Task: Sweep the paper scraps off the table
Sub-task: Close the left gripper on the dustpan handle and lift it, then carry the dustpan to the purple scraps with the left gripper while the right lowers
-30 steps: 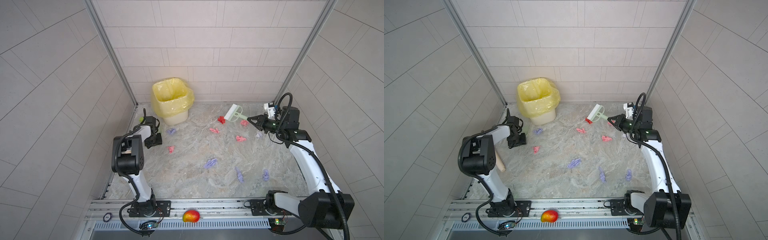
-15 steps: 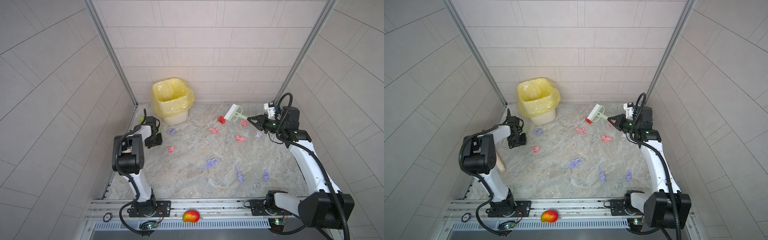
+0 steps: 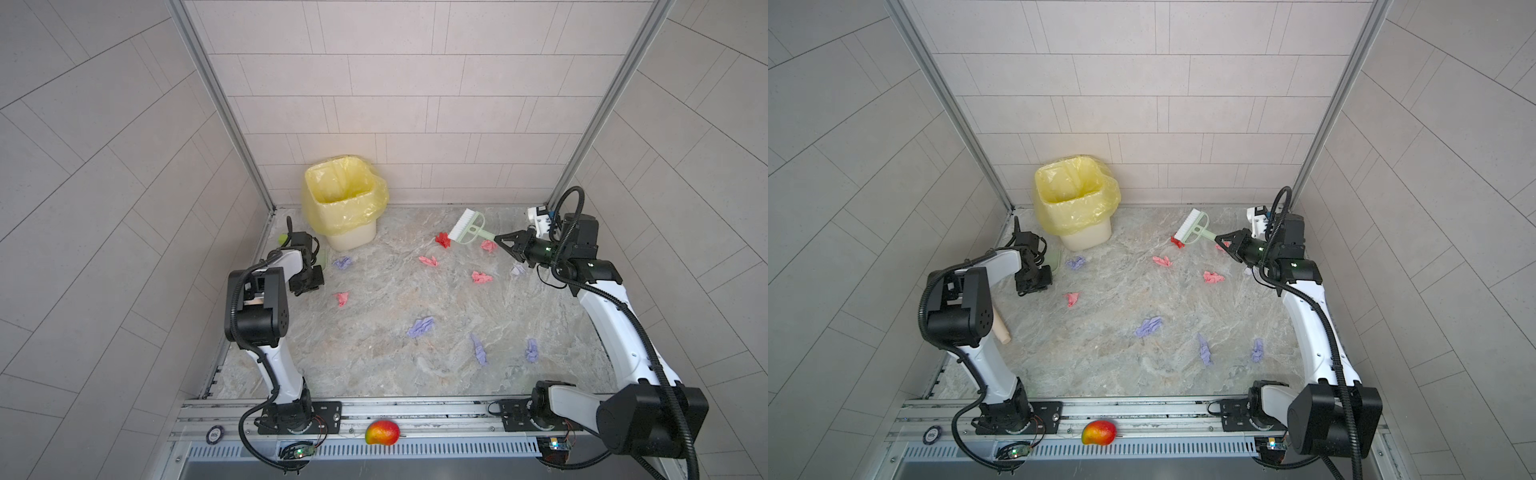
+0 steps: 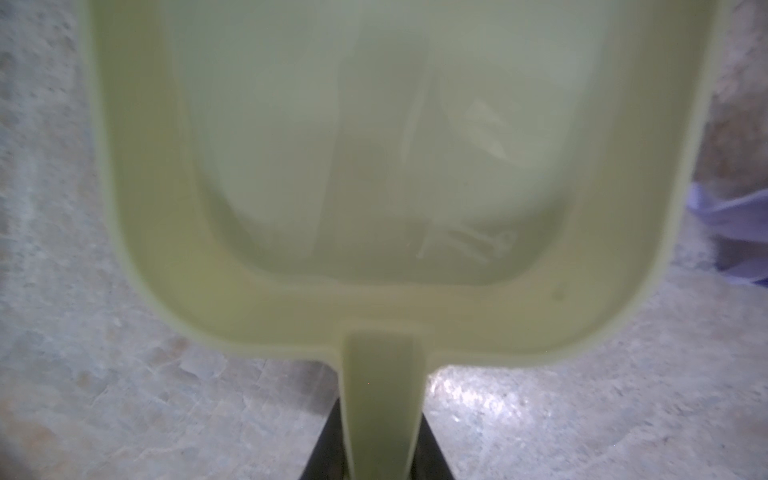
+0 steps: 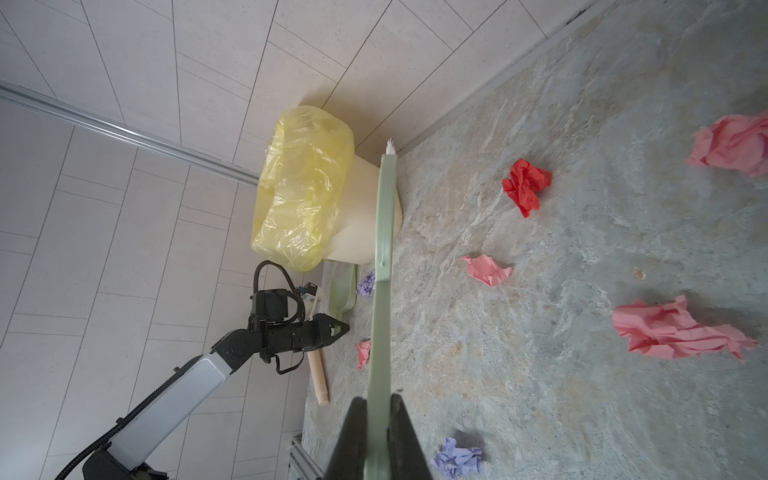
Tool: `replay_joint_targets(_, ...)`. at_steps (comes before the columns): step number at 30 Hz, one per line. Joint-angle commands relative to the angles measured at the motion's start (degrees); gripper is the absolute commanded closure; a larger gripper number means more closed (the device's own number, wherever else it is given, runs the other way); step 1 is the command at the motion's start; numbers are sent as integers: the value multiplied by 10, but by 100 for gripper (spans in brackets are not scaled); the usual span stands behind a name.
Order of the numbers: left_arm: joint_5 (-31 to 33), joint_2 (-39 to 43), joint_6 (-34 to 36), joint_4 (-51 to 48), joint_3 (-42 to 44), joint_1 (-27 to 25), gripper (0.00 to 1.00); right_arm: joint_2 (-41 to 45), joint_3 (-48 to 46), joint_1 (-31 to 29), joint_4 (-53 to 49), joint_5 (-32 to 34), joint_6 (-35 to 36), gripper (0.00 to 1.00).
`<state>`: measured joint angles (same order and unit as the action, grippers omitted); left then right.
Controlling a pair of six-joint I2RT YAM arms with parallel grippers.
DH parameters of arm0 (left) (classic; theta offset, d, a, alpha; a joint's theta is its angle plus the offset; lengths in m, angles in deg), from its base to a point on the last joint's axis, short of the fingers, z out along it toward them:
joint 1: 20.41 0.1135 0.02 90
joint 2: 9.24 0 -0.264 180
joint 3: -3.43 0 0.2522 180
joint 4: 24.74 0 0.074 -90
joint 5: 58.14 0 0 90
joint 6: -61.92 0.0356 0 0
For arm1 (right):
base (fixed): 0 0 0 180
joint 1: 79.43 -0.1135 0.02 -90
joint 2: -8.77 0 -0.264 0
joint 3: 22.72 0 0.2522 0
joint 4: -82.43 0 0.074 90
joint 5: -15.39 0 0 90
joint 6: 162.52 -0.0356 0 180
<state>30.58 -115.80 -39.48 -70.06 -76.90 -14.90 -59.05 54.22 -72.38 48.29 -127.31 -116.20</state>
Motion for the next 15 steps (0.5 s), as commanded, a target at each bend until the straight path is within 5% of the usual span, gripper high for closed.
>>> replay_joint_targets(1, 15, -11, -6, -20, -1, 3, 93, 12, -5, 5, 14, -2, 0, 100)
replay_joint_targets(15, 65, 151, -54, -96, 42, 1, 100, 9, 28, 5, -87, 19, 69, 100)
